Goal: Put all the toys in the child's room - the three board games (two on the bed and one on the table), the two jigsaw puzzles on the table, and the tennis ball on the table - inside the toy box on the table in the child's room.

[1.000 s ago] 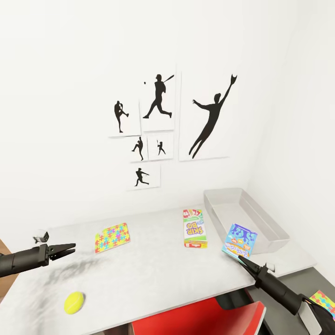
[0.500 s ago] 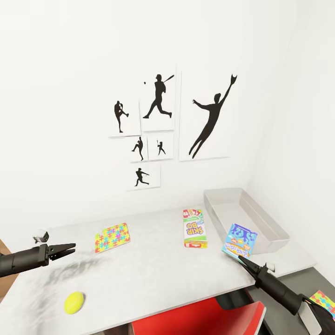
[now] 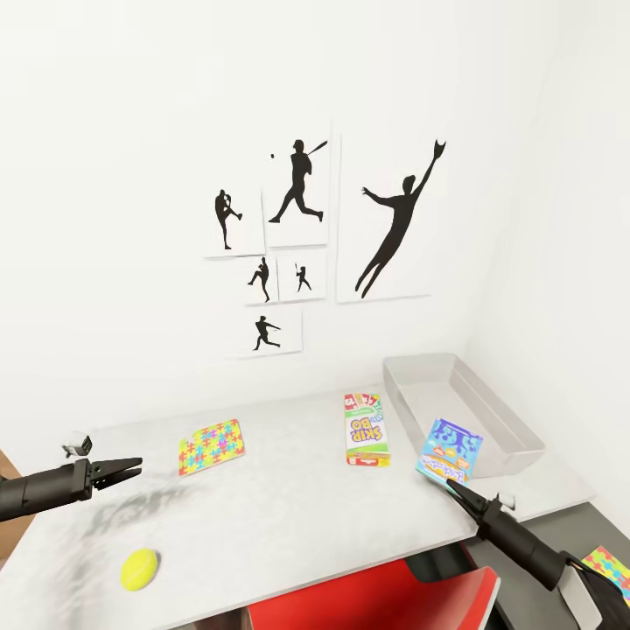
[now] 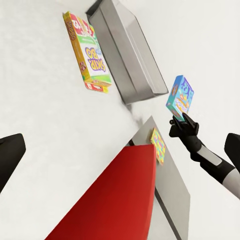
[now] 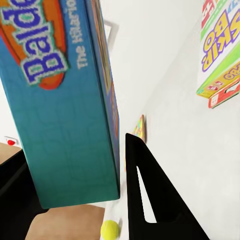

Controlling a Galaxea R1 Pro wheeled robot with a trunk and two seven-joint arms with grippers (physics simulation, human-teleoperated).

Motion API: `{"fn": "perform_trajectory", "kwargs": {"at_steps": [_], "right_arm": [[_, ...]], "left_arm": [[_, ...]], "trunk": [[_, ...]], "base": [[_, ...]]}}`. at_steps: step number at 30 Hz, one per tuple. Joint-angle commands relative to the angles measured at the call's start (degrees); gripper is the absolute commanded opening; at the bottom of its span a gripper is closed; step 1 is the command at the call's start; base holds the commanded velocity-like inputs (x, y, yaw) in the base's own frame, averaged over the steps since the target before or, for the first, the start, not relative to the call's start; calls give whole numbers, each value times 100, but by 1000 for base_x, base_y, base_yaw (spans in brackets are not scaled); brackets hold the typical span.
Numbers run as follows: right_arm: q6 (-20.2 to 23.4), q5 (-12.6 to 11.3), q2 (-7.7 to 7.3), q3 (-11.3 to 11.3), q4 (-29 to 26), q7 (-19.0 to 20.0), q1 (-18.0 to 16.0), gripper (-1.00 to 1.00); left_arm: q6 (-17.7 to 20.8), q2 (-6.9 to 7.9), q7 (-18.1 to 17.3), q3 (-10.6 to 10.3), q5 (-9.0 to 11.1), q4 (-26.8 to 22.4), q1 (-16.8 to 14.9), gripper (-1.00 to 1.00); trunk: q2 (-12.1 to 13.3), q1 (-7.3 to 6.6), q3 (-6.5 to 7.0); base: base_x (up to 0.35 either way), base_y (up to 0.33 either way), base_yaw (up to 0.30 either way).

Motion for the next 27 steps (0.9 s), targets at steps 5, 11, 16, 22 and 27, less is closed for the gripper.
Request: {"fn": "perform_trajectory", "kwargs": {"at_steps": [5,11,16,22,27], "right_arm": [[102,1,-3,-11,-12,-23,-8,-100],[444,22,-58,-12,-29,-100,-115,-100],[728,13,-138,-23,-69,-538,-484,-100],[1086,10,-159,-26,-74,-753,-855,-100],[1192,-2,-167,-25,-76,-1009,-1123,-100]], "left_arm": [[59,-4,-24,-6,-5,0,-5,100],[61,-9,-24,-8,-5,0,-5,100],[64,-13,-24,-8,-5,0,-5,100],[63,-20,-24,-9,-5,0,-5,100],[64,-24,-24,-9,-5,0,-5,100]], "trunk": [[-13,4,-13],[-13,4,-13],[-13,4,-13],[-13,4,-13],[-13,4,-13]], "base": [[0,0,0],[0,0,0],[0,0,0],[0,0,0],[0,0,0]]}}
